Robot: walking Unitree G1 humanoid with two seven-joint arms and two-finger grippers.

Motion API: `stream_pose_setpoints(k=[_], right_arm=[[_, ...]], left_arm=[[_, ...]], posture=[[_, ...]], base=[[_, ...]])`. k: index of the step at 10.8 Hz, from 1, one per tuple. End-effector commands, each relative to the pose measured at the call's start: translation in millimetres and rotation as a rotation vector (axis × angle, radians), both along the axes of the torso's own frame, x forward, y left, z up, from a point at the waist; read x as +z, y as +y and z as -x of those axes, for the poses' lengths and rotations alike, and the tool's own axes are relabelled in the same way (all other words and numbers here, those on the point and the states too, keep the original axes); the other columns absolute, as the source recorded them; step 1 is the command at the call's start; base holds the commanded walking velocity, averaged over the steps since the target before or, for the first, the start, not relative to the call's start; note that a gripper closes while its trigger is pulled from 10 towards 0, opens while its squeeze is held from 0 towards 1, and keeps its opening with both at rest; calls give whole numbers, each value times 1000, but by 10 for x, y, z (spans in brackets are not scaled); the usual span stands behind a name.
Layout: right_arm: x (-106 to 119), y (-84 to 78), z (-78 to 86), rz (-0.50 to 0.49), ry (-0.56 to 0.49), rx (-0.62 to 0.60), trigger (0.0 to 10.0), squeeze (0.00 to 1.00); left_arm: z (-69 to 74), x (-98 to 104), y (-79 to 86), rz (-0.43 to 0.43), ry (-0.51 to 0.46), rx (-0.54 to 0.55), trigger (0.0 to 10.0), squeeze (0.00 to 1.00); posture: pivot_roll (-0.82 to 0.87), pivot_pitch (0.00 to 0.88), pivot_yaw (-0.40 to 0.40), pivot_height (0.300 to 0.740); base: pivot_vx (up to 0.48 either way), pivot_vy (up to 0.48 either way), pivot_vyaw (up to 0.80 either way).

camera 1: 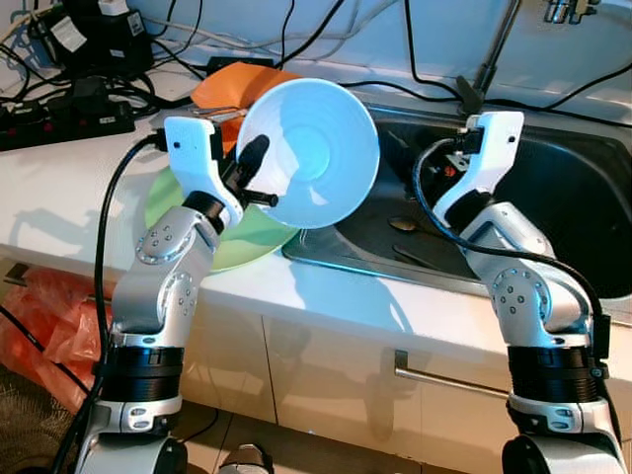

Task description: Kitchen organization

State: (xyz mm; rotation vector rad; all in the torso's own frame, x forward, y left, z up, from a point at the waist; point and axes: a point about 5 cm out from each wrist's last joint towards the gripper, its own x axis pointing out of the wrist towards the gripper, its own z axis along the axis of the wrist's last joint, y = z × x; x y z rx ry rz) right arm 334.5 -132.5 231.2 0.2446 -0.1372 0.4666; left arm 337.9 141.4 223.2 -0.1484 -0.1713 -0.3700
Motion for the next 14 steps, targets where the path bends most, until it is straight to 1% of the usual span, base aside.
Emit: stream_pose_setpoints(k=[1, 2, 3, 4, 6, 8, 10, 11, 13, 14], right_arm=[[52, -2, 6, -21, -14, 13, 10000, 0], [47, -5, 23, -27, -14, 33, 10000, 0], [30, 36, 64, -28, -7, 97, 10000, 0], [-33, 85, 99, 4, 15, 151, 10000, 0], [-125, 145, 136, 40, 47, 208, 10000, 0], [-198, 150, 121, 62, 79, 207, 10000, 0], [-204, 100, 26, 64, 93, 141, 10000, 0], [-163, 73, -82, 57, 100, 73, 0, 0], [-182, 32, -158, 66, 138, 11, 0, 0], [-181, 32, -163, 62, 142, 8, 0, 0]], left_arm=[[-7, 16, 11, 6, -19, 5, 0, 0], [-26, 19, 21, 12, -19, 10, 0, 0], [-47, 37, 15, 15, -24, 10, 0, 0], [-74, 98, -14, 27, -44, 2, 0, 0], [-76, 202, -72, 47, -79, -20, 0, 0], [-64, 257, -115, 71, -97, -41, 0, 0], [-14, 299, -187, 92, -122, -93, 0, 0], [4, 253, -204, 91, -112, -111, 0, 0], [25, 246, -239, 94, -111, -136, 0, 0], [29, 239, -245, 94, -109, -140, 0, 0]], posture=[[91, 63, 18, 740], [88, 64, 19, 740], [87, 64, 19, 740], [86, 64, 19, 740], [88, 65, 16, 740], [87, 65, 16, 740], [88, 66, 17, 740], [91, 65, 15, 740], [91, 64, 12, 740], [90, 65, 12, 740]], base=[[0, 0, 0], [0, 0, 0], [0, 0, 0], [0, 0, 0], [0, 0, 0], [0, 0, 0], [0, 0, 0], [0, 0, 0], [0, 0, 0], [0, 0, 0]])
